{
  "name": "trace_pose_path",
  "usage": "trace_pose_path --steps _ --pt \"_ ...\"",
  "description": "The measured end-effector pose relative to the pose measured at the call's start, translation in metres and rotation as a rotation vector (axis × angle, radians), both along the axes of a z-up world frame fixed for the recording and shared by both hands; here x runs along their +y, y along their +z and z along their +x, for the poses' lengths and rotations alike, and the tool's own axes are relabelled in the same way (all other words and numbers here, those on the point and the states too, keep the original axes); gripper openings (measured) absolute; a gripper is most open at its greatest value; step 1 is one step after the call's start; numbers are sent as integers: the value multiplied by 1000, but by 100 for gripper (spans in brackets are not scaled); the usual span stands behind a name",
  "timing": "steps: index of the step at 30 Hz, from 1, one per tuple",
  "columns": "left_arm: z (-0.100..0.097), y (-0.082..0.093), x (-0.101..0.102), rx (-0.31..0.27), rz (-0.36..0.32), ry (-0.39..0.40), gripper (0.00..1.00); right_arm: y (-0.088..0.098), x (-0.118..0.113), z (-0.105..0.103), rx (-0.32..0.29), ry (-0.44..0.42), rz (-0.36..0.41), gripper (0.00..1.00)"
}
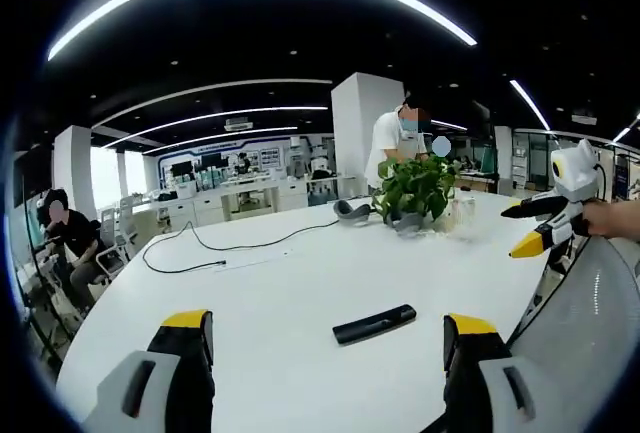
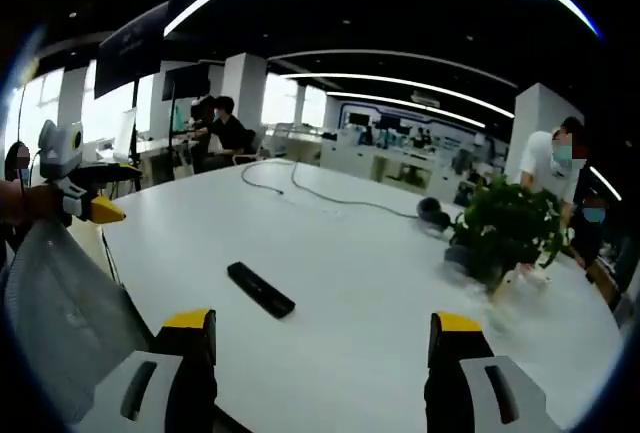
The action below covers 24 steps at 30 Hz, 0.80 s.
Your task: Press the specified remote control buttons in sequence, fully releasing each button before pressing the next.
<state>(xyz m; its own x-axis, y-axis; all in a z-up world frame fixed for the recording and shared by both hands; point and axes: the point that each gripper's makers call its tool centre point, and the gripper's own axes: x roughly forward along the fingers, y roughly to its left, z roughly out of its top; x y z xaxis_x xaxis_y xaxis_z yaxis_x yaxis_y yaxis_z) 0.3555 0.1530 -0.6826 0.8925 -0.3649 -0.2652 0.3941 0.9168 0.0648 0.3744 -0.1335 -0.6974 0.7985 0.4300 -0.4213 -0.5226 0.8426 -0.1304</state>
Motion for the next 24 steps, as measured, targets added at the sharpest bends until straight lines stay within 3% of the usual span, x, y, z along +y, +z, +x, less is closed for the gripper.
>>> trace_pose_path --steps 24 --pt "0 0 1 3 -4 2 100 1 1 0 -10 10 -7 85"
